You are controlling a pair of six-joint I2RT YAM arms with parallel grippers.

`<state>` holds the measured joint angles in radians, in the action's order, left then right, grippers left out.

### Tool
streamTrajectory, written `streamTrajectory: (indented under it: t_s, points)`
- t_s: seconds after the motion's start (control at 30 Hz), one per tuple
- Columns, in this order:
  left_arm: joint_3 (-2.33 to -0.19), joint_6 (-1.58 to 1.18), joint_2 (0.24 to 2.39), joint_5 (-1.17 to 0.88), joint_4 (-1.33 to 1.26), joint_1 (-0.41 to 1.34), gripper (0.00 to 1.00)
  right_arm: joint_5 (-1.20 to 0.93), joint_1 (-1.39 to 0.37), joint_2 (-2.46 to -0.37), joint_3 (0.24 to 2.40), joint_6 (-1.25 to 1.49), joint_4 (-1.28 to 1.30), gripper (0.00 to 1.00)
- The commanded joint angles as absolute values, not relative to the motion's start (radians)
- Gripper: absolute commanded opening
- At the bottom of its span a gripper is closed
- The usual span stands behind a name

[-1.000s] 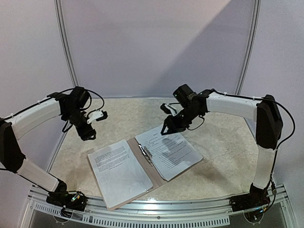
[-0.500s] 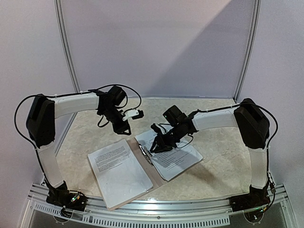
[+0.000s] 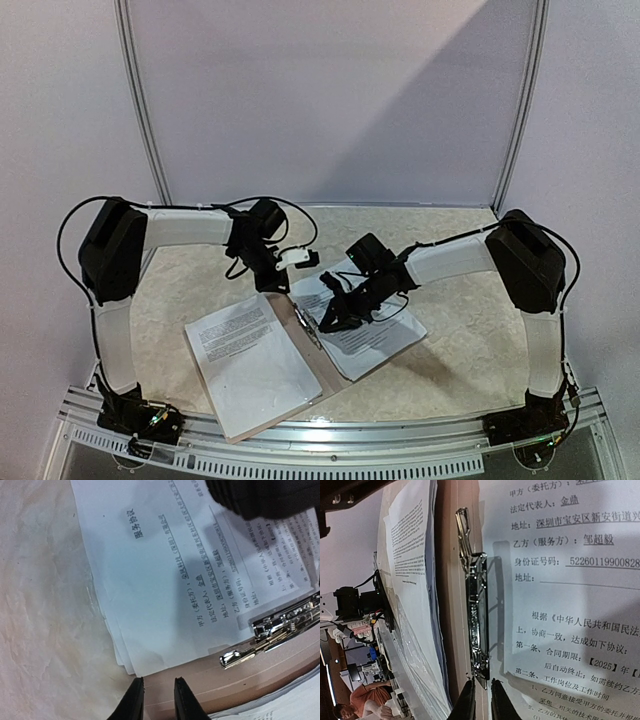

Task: Put the files into the folder
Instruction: Close the spring clip on the folder with some files.

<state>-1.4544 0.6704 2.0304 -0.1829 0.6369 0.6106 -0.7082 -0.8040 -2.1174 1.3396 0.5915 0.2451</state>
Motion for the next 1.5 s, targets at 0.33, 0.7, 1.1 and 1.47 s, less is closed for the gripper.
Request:
streamTrajectory:
  t_s: [0.33, 0.7, 1.1, 1.47]
  points:
    - [-1.41, 0.747, 2.067, -0.115, 0.554, 0.668, 0.24, -0.74, -0.803, -2.141, 1.324, 0.602, 0.22, 0.11]
    - [-1.418, 0.766, 2.085, -0.139, 0.579, 0.686, 0.24, -0.746, -0.803, -2.143, 1.323, 0.615, 0.209, 0.11]
    - [-1.435, 0.784, 2.031, -0.212, 0.646, 0.728, 0.25, -0.737, -0.803, -2.114, 1.324, 0.653, 0.167, 0.12]
    - [-1.444, 0.787, 2.022, -0.207, 0.678, 0.768, 0.25, -0.55, -0.793, -2.01, 1.313, 0.648, 0.243, 0.16]
